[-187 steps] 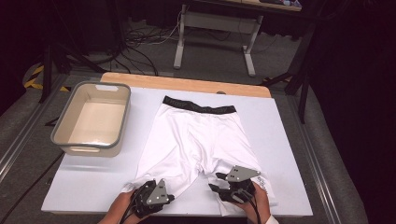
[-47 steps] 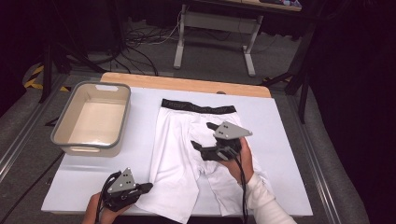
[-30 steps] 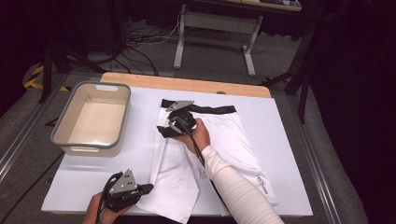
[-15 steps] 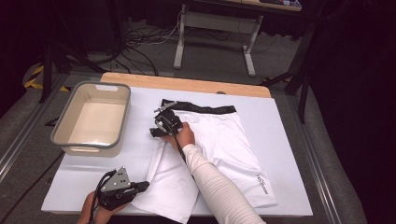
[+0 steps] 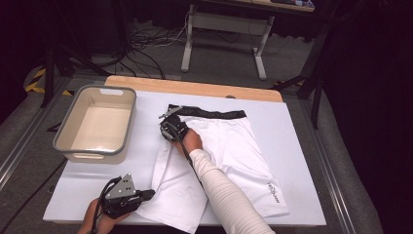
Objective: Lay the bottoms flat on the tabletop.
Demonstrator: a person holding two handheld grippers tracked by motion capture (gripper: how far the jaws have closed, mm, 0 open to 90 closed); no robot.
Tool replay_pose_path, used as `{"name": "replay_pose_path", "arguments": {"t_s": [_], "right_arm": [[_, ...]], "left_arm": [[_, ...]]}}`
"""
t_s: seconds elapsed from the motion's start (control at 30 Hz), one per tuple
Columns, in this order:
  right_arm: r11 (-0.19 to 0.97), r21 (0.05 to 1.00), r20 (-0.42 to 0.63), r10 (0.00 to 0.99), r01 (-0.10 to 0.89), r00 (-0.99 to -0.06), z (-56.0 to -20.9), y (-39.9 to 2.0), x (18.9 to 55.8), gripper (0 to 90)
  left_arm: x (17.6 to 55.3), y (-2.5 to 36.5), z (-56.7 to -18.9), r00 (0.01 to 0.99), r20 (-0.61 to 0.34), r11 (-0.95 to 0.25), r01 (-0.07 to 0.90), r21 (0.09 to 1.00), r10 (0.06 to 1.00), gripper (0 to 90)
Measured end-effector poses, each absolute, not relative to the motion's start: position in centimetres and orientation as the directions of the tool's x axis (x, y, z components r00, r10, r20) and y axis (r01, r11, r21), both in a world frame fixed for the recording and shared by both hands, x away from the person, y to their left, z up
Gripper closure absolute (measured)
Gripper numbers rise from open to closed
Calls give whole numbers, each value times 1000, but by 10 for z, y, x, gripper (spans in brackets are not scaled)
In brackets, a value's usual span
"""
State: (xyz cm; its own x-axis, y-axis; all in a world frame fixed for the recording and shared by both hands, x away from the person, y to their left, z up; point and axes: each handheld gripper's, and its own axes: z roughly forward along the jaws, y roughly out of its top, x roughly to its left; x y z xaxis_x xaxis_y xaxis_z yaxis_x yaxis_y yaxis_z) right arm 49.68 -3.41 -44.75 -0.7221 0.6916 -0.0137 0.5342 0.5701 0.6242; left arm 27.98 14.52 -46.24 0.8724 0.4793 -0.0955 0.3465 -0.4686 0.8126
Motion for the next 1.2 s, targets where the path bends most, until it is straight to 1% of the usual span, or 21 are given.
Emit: {"name": "replay_pose_path", "arguments": {"t_s": [0.03, 0.1, 0.23, 0.3, 0.5, 0.57, 0.7, 0.83, 0.97, 1.07, 1.2], "right_arm": [[558, 625, 3, 698, 546, -716, -447, -35, 498, 896], [559, 623, 0, 699, 547, -715, -446, -36, 499, 899], [489, 694, 42, 705, 528, -708, -434, -42, 498, 900], [478, 722, 26, 703, 500, -710, -425, -45, 496, 900], [451, 775, 9, 693, 443, -720, -401, -58, 492, 900], [430, 795, 11, 696, 429, -718, -392, -66, 491, 900], [392, 816, 33, 702, 425, -711, -379, -81, 492, 900], [365, 831, 47, 706, 420, -706, -371, -92, 490, 900], [365, 838, 36, 705, 406, -708, -362, -101, 487, 900], [357, 846, 38, 701, 396, -712, -356, -111, 482, 900], [347, 859, 34, 697, 377, -717, -347, -134, 475, 900]], "left_arm": [[280, 146, -462, 870, -104, -462, 353, 814, 482, 877], [280, 147, -462, 866, -108, -454, 358, 816, 488, 877], [282, 150, -458, 866, -113, -435, 352, 829, 487, 879], [282, 154, -454, 869, -98, -438, 338, 833, 485, 880], [287, 171, -439, 850, -131, -354, 346, 869, 510, 882], [287, 172, -431, 851, -120, -349, 333, 876, 512, 883], [284, 174, -413, 856, -81, -344, 289, 893, 510, 884], [286, 176, -405, 862, -110, -309, 293, 905, 495, 882], [285, 163, -402, 878, -111, -316, 283, 905, 466, 882], [283, 144, -397, 902, -107, -326, 258, 909, 418, 881], [282, 115, -391, 923, -126, -317, 249, 915, 363, 881]]}}
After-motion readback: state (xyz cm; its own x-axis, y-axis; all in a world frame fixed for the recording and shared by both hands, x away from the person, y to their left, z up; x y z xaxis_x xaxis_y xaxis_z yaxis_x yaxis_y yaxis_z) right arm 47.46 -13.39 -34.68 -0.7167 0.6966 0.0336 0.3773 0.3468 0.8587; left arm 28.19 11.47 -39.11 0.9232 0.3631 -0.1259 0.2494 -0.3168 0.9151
